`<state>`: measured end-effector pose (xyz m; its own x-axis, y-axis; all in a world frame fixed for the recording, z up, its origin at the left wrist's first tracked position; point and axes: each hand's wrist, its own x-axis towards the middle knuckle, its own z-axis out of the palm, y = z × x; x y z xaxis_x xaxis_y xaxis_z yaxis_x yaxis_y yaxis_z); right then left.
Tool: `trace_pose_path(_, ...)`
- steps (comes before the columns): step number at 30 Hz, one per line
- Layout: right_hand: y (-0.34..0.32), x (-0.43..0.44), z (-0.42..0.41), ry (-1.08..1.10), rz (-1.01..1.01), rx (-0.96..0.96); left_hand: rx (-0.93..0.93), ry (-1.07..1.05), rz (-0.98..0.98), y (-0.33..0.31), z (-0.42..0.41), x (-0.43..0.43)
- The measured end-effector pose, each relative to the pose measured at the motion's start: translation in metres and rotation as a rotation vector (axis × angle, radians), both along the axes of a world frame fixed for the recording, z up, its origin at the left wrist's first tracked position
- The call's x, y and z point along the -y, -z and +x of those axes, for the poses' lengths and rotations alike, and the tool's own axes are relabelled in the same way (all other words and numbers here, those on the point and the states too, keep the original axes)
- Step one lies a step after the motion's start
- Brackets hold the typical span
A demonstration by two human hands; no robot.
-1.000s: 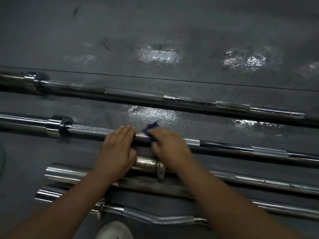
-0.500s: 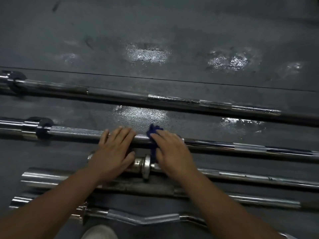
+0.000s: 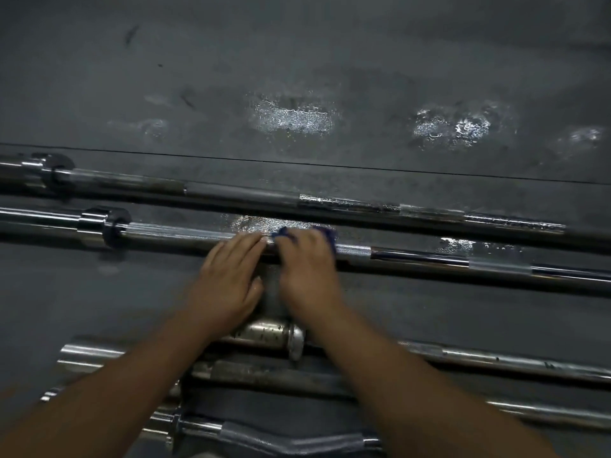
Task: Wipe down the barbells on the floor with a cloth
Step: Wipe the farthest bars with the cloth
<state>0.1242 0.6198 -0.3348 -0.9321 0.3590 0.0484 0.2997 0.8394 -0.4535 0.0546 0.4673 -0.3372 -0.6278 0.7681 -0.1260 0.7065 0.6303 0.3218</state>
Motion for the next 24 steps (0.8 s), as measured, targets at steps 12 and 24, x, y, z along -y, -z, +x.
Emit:
trace_pose_path(12, -0.005, -0.177, 0.141, 0.457, 0.094, 0.106, -0.080, -0.113, -0.048, -0.008, -0.008, -0.021)
trace_pose_path(24, -0.017, -0.075, 0.095, 0.036, -0.035, 0.098, -0.035, -0.084, -0.101, -0.020, 0.027, -0.021)
